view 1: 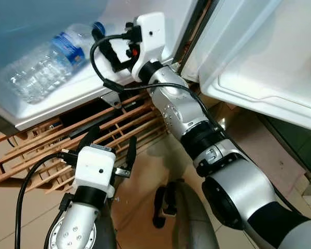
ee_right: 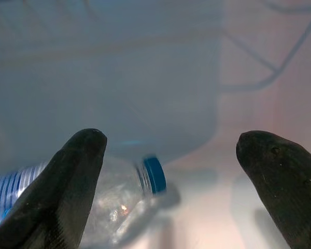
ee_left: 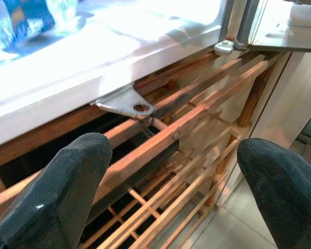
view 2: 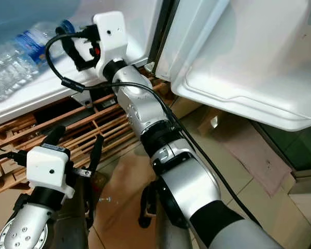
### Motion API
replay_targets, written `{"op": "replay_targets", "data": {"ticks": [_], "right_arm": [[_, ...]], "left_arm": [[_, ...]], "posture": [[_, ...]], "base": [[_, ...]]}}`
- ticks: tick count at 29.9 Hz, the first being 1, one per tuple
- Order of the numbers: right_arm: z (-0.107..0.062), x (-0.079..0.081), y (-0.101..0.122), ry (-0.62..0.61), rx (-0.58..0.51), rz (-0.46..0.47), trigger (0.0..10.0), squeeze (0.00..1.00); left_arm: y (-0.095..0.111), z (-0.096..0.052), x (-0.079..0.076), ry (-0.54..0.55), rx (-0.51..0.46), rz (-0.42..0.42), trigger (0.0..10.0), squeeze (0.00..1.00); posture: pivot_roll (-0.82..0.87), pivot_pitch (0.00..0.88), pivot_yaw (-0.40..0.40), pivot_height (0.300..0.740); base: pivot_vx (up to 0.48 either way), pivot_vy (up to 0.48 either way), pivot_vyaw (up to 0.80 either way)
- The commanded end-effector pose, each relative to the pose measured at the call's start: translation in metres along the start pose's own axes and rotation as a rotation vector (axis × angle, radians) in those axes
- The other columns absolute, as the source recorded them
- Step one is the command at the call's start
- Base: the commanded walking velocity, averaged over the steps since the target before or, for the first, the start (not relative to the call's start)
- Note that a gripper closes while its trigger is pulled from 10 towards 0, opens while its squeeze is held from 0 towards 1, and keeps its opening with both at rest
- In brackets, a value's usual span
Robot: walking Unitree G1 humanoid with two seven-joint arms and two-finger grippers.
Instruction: Restocking fridge
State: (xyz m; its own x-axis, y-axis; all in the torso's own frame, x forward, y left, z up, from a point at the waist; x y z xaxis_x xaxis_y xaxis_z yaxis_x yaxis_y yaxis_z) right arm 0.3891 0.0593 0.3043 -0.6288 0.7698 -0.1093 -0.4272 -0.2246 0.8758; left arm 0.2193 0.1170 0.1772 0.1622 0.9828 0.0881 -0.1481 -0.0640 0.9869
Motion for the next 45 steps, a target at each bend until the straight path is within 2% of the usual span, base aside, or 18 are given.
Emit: {"op": "replay_targets", "data": {"ticks": [1,4,5,6,8,11,12,13,14,17,18,20,23,24,27,34,38,45], "right_arm": [[0.014,0.102,0.015,0.169,-0.078,0.197,10.0,0.0],[0.002,0.093,0.003,0.173,-0.06,0.186,10.0,0.0],[-0.014,0.087,-0.006,0.192,-0.051,0.162,10.0,0.0],[-0.014,0.087,-0.006,0.192,-0.051,0.162,10.0,0.0],[-0.028,0.082,-0.011,0.202,-0.043,0.158,10.0,0.0],[-0.055,0.06,-0.024,0.132,0.014,0.149,10.0,0.0],[-0.055,0.06,-0.024,0.132,0.014,0.149,10.0,0.0],[-0.068,0.046,-0.032,0.077,0.053,0.144,10.0,0.0],[-0.068,0.046,-0.032,0.077,0.053,0.144,10.0,0.0],[-0.089,0.024,-0.038,0.002,0.092,0.092,10.0,0.0],[-0.089,0.024,-0.038,0.002,0.092,0.092,10.0,0.0],[-0.105,0.012,-0.039,-0.045,0.127,0.082,10.0,0.0],[-0.108,0.014,-0.039,-0.039,0.135,0.104,10.0,0.0],[-0.106,0.019,-0.038,-0.037,0.139,0.178,10.0,0.0],[-0.1,0.02,-0.037,-0.029,0.14,0.226,10.0,0.0],[-0.096,0.014,-0.04,-0.015,0.156,0.164,10.0,0.0],[-0.099,0.003,-0.047,-0.029,0.192,0.117,10.0,0.0],[-0.099,-0.001,-0.052,-0.04,0.215,0.101,10.0,0.0]], "left_arm": [[-0.004,-0.002,-0.004,-0.006,0.014,-0.01,10.0,0.0],[-0.004,-0.002,-0.004,-0.006,0.016,-0.011,10.0,0.0],[-0.005,-0.002,-0.004,-0.008,0.019,-0.008,10.0,0.0],[-0.005,-0.002,-0.004,-0.008,0.019,-0.008,10.0,0.0],[-0.007,-0.001,-0.004,-0.008,0.027,-0.012,10.0,0.0],[-0.015,0.004,0.002,0.034,0.06,-0.003,10.0,0.0],[-0.015,0.004,0.002,0.034,0.06,-0.003,10.0,0.0],[-0.02,0.008,0.008,0.057,0.079,0.008,10.0,0.0],[-0.02,0.008,0.008,0.057,0.079,0.008,10.0,0.0],[-0.021,0.016,0.011,0.056,0.068,0.02,10.0,0.0],[-0.021,0.016,0.011,0.056,0.068,0.02,10.0,0.0],[-0.02,0.026,0.013,0.052,0.044,0.025,10.0,0.0],[-0.02,0.032,0.014,0.05,0.034,0.03,10.0,0.0],[-0.021,0.037,0.014,0.046,0.023,0.033,10.0,0.0],[-0.022,0.041,0.016,0.059,0.015,0.049,10.0,0.0],[-0.023,0.049,0.025,0.096,0.008,0.049,10.0,0.0],[-0.021,0.052,0.029,0.135,-0.008,-0.012,10.0,0.0],[-0.026,0.06,0.029,0.164,-0.001,-0.024,10.0,0.0]], "posture": [[0.21,0.346,-0.217,0.66],[0.19,0.349,-0.214,0.66],[0.18,0.35,-0.212,0.66],[0.18,0.35,-0.212,0.66],[0.18,0.35,-0.211,0.66],[0.17,0.329,-0.21,0.66],[0.17,0.329,-0.21,0.66],[0.17,0.31,-0.208,0.66],[0.17,0.31,-0.208,0.66],[0.16,0.261,-0.199,0.66],[0.16,0.261,-0.199,0.66],[0.15,0.228,-0.189,0.66],[0.15,0.195,-0.179,0.66],[0.15,0.173,-0.177,0.66],[0.16,0.147,-0.183,0.66],[0.18,0.119,-0.189,0.66],[0.18,0.094,-0.18,0.66],[0.17,0.081,-0.182,0.66]], "base": [[0.0,0.0,0.0],[0.0,0.0,0.0],[0.0,0.0,0.0],[0.0,0.0,0.0],[0.0,0.0,0.0],[0.0,0.0,0.0],[0.0,0.0,0.0],[0.0,0.0,0.0],[0.0,0.0,0.0],[0.0,0.0,0.0],[0.0,0.0,0.0],[0.0,0.0,0.0],[0.0,0.0,0.0],[0.0,0.0,0.0],[0.0,0.0,0.0],[0.0,0.0,0.0],[0.0,0.472,0.0],[0.0,0.476,0.0]]}}
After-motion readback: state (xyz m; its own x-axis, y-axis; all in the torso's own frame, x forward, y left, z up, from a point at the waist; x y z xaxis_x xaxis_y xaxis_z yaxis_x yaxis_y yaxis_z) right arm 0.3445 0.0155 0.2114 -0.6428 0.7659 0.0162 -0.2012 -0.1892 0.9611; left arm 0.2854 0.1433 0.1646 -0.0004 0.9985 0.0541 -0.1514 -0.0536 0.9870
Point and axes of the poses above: a point about 5 cm out from each wrist's last joint towards the gripper, its own z axis pointing out of the wrist towards the gripper, its own y axis along the axis of the wrist's last joint, x = y × z, the point moved 4 cm from there along z, pointing out of the wrist towards the gripper, and after that the axes turned 8 degrees about -z, right-handed, at the moved point
